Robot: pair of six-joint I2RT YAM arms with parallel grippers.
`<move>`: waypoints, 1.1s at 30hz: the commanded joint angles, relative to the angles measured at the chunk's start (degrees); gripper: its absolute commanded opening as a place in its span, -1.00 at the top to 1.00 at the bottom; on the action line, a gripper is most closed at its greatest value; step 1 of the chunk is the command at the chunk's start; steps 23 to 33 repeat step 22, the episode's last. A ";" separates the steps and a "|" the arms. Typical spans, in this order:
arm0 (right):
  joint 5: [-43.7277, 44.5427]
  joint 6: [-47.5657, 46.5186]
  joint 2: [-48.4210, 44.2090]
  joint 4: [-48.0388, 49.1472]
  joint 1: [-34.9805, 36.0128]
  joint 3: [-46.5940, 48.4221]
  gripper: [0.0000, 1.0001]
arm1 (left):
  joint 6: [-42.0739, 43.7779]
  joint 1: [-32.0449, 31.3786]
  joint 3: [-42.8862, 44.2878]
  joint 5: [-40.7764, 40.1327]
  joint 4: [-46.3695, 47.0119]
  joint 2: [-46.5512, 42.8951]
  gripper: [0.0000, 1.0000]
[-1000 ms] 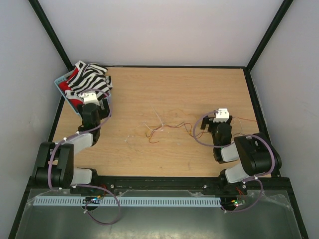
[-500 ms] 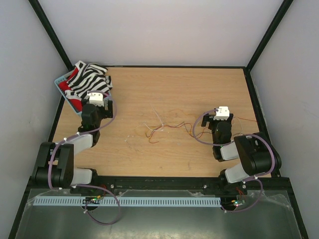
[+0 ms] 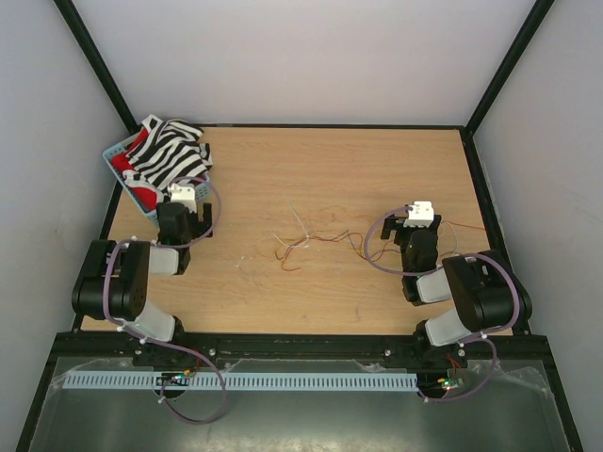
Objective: Zip-tie the wires
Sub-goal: Reset both arms
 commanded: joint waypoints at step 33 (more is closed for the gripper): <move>0.46 -0.28 0.02 0.33 0.38 0.89 -0.99 | 0.40 0.69 -1.07 3.20 6.54 0.50 -0.98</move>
